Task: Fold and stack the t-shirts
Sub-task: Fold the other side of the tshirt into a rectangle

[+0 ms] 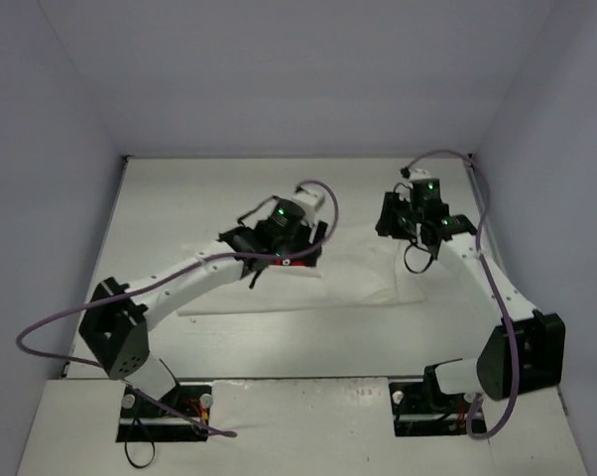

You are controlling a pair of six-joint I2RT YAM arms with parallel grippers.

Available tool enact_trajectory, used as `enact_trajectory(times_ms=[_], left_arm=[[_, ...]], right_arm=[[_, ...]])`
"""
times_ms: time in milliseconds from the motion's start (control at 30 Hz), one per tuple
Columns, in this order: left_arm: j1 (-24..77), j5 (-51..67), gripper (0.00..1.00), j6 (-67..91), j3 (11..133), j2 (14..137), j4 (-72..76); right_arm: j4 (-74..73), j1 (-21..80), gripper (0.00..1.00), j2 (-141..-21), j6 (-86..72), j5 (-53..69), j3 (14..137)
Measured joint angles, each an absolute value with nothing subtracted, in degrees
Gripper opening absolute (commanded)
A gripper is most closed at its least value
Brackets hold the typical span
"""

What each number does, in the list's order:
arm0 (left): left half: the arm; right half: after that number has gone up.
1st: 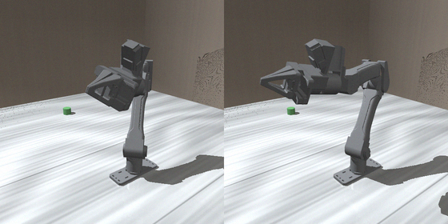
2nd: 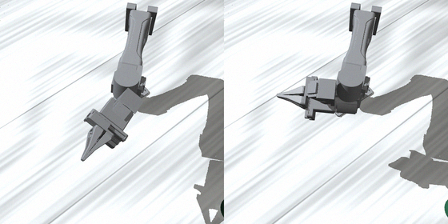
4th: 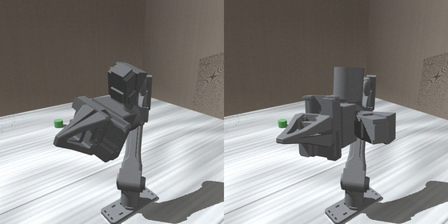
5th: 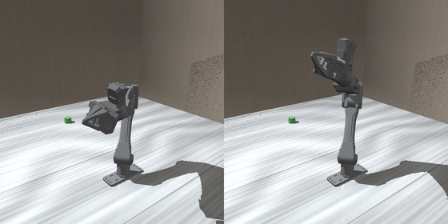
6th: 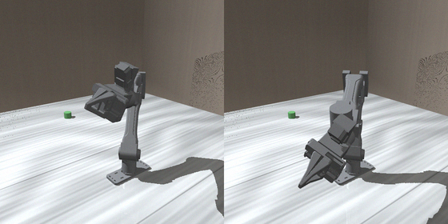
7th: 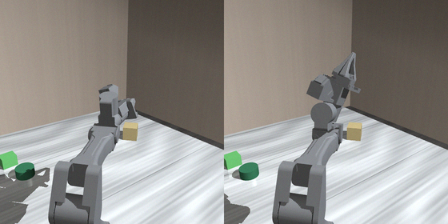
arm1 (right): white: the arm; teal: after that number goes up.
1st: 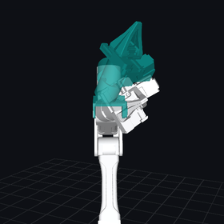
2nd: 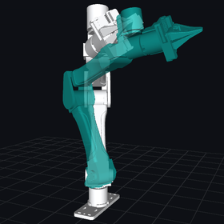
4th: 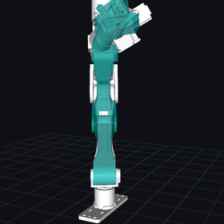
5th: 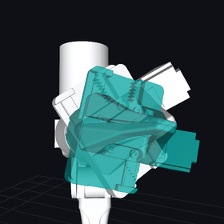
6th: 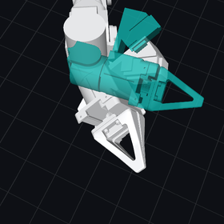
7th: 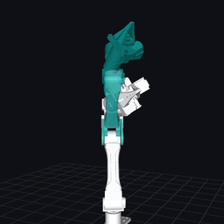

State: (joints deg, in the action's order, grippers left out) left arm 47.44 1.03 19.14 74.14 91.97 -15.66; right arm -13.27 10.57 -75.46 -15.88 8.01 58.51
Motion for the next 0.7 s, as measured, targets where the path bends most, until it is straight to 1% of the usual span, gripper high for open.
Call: enact_trajectory(times_ms=[33,100,200,267,333,400,533,700], left_arm=[[45.4,-0.3,0.6,20.3,73.8,89.4,-17.0],[38.8,-2.5,0.59,22.3,72.2,84.9,-19.1],[26.6,-3.5,0.59,24.6,68.1,81.3,-20.6],[18.8,-4.0,0.59,25.3,65.1,81.2,-22.7],[13.7,-4.1,0.59,25.6,63.6,82.6,-25.7],[10.8,-3.8,0.6,25.6,63.4,84.6,-27.7],[6.1,-1.8,0.6,25.2,63.9,88.4,-29.1],[0.8,1.0,0.6,24.1,68.5,93.7,-30.5]], right_arm=[[-12.8,12.4,0.35,-77.7,-14.4,9.4,61.2],[-11.8,15.9,0.32,-82.4,-11.4,12.0,65.8],[-12.0,20.2,0.34,-89.7,-6.5,15.2,71.3],[-12.0,22.1,0.37,-95.1,-3.2,18.0,74.9],[-12.1,23.8,0.38,-100.0,0.1,20.1,78.2],[-12.1,25.3,0.41,-104.6,3.4,21.4,81.0],[-12.7,28.1,0.41,-111.2,8.7,22.2,85.6],[-12.6,30.3,0.42,-116.7,13.5,22.2,90.3]])
